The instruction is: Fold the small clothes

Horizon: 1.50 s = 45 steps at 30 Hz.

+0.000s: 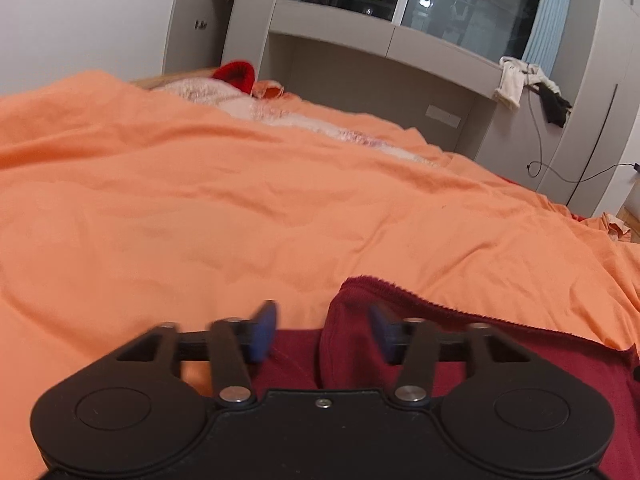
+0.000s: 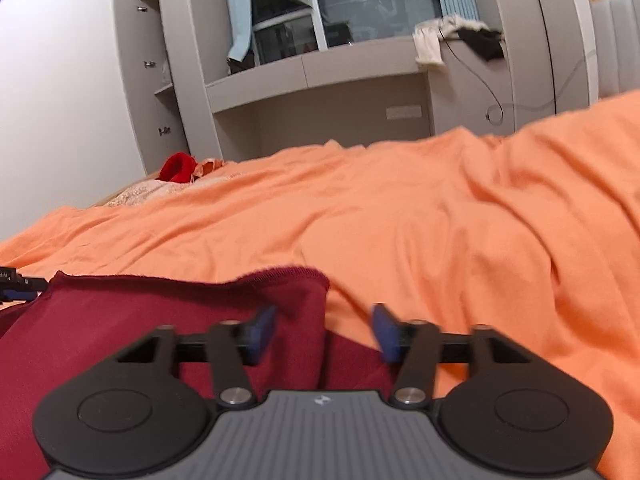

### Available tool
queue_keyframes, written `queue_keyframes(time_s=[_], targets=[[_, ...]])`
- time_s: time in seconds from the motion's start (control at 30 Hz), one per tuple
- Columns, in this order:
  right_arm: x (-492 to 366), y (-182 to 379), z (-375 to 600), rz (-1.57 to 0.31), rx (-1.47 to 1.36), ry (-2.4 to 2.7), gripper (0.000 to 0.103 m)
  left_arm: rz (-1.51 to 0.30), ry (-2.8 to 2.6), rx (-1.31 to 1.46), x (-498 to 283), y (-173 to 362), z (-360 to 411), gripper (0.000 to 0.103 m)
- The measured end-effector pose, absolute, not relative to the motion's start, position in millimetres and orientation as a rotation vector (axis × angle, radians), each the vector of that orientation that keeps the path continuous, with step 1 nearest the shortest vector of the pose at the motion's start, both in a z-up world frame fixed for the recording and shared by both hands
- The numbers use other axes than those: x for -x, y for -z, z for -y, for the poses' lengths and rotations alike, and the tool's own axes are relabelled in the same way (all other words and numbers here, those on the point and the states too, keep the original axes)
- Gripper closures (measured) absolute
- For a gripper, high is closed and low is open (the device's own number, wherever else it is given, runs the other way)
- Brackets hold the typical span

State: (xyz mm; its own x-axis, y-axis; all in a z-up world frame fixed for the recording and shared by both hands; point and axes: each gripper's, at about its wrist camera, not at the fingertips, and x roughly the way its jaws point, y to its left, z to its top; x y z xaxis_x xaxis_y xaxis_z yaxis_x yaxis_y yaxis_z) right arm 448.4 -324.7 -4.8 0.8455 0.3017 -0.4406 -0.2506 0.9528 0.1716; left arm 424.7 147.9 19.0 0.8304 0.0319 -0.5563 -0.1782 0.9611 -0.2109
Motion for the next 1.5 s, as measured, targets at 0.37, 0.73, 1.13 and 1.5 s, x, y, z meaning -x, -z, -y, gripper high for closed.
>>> queue_keyframes(time_s=[0.37, 0.73, 1.13, 1.5], targets=[[-497.8, 11.6, 305.2, -0.601, -0.092, -0.162, 0.015, -0.669, -0.172, 0.190, -430.3, -6.0, -141.3, 0.026], [-453.2, -10.9, 352.0, -0.505, -0.322, -0.111, 0.000, -0.535, -0.142, 0.296, -397.8, -24.6, -160.7, 0.012], [-373.4, -45.9, 292.0, -0.320, -0.158, -0.230, 0.000, -0.368, -0.178, 0.327, -309.1, -53.7, -170.9, 0.001], [-323.6, -26.4, 208.5, -0.318, -0.047, -0.368, 0.000, -0.372, -0.180, 0.401, -227.1, -28.7, -167.5, 0.001]])
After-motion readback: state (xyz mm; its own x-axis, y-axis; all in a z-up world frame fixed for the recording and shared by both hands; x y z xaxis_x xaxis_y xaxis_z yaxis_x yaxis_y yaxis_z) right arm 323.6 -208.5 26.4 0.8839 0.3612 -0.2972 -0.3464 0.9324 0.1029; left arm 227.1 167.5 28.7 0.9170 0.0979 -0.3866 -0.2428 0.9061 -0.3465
